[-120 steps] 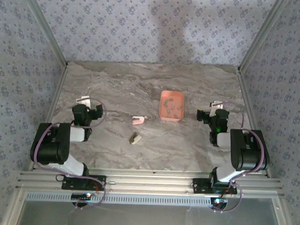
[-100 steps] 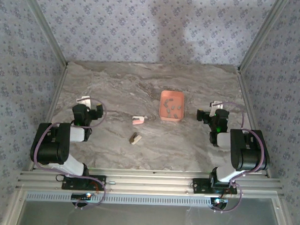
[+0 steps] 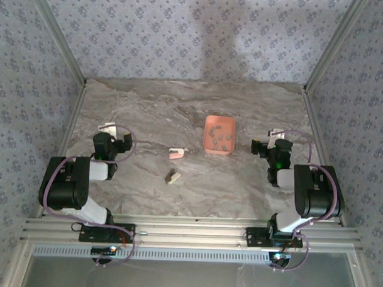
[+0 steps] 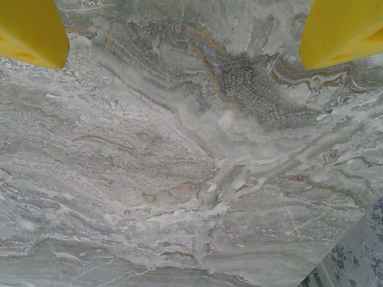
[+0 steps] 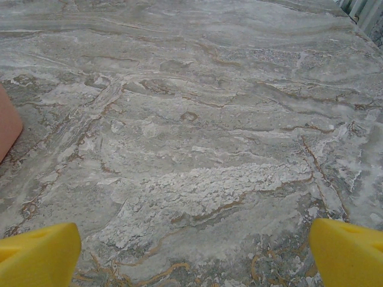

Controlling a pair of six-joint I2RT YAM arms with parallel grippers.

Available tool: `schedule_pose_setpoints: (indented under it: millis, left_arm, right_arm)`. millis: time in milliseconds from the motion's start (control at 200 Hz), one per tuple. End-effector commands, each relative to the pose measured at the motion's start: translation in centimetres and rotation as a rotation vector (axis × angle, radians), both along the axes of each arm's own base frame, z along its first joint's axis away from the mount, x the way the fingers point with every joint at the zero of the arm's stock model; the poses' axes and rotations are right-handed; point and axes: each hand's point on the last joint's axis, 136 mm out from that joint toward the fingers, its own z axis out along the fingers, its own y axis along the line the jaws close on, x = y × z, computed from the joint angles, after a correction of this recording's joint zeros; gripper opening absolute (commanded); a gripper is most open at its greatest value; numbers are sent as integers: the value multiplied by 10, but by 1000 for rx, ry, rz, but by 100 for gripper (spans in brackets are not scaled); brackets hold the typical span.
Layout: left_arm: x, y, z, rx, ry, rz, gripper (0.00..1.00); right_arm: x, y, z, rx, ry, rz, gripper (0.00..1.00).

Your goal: Load the staples into the stapler

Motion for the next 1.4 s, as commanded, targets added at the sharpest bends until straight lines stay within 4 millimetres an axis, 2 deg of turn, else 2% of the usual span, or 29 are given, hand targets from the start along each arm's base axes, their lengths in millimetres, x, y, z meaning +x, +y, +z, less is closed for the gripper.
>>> schedule_pose_setpoints:
  millis: [0,1204,1289,1394]
  left_arm:
    - [7,-3,12,5,-32,-23,99]
    - [8,-3,13,3,-29,-30,98]
    - [11,-7,24,8,-5,-51,96]
    - [11,-14,44,18,25,-83,92]
  right_arm:
    - [6,-2,12,-17,-42,-6,100]
    - [7,-3,11,14,-33,8,100]
    - [7,-3,12,16,-39,6,100]
    - [6,1,27,-1,-46,22,100]
